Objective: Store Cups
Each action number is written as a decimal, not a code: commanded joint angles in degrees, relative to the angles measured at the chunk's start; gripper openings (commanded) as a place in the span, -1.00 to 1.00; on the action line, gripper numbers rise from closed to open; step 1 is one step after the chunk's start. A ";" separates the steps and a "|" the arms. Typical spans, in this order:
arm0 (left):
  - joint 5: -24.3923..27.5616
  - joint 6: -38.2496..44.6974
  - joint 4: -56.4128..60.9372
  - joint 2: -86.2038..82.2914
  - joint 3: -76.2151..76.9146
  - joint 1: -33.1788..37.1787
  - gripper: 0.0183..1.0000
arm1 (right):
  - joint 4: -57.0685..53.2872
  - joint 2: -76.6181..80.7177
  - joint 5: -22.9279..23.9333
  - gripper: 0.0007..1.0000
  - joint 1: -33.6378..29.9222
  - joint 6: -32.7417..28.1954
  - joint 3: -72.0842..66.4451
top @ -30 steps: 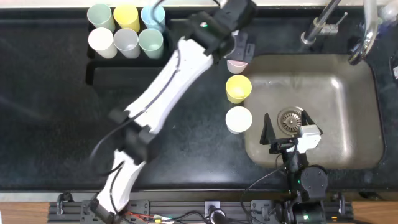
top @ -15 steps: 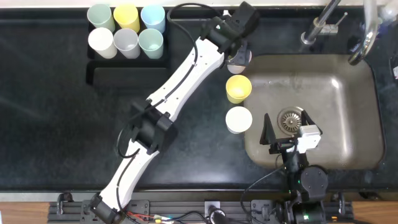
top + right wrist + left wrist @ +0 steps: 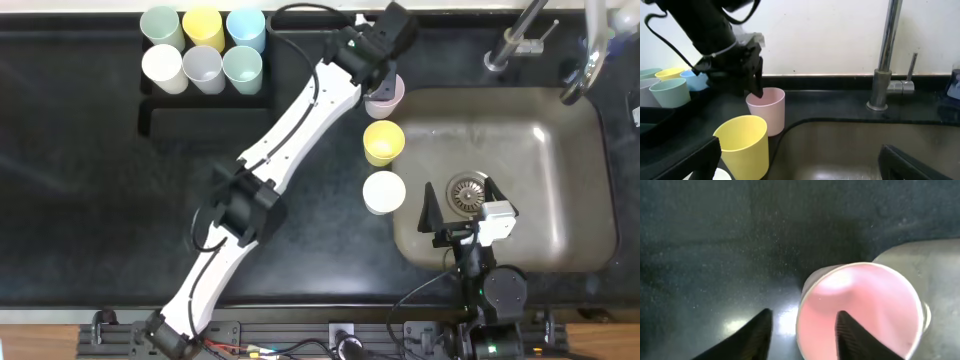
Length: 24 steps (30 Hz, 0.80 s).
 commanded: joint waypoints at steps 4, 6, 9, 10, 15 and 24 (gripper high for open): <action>-0.61 -0.11 -0.33 1.27 1.31 0.00 -0.55 | 0.31 -0.55 0.59 1.00 0.31 -0.02 -0.76; -0.63 -0.11 -0.33 1.27 1.31 0.02 -0.74 | 0.31 -0.55 0.59 1.00 0.31 -0.02 -0.76; -0.61 -0.09 -0.31 1.27 1.38 0.00 -0.95 | 0.31 -0.55 0.59 1.00 0.31 -0.02 -0.76; -0.57 -0.09 -0.31 1.25 1.38 0.02 -0.97 | 0.31 -0.55 0.59 0.99 0.31 -0.02 -0.76; -2.08 -0.04 -0.31 -0.98 1.38 0.07 -0.97 | 0.31 -0.55 0.59 1.00 0.31 -0.02 -0.76; -11.45 0.11 -3.30 -15.28 1.27 0.09 -0.97 | 0.31 -0.55 0.59 1.00 0.31 -0.02 -0.76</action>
